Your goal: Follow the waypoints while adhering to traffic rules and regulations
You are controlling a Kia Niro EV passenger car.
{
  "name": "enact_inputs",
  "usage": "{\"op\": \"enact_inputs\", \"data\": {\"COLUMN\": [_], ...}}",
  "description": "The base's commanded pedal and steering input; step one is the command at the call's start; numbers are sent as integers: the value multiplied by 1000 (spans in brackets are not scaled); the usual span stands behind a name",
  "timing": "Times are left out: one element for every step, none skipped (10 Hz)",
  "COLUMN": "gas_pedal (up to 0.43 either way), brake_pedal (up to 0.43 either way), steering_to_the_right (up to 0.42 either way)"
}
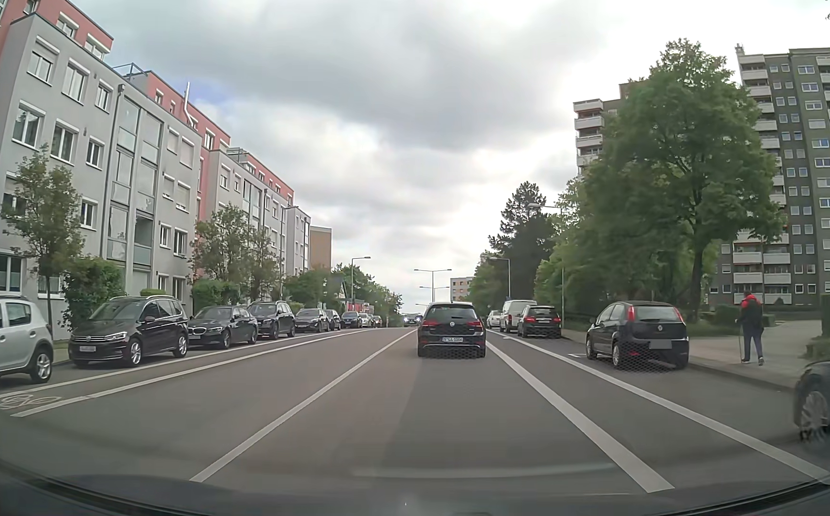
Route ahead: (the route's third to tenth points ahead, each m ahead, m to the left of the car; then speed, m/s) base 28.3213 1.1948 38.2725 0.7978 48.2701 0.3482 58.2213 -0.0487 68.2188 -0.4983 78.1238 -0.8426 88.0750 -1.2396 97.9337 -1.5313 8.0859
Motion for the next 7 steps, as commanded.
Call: {"op": "enact_inputs", "data": {"gas_pedal": [28,28,28,28,28,39,39], "brake_pedal": [0,0,0,0,0,0,0], "steering_to_the_right": [5,5,5,4,2,1,0]}}
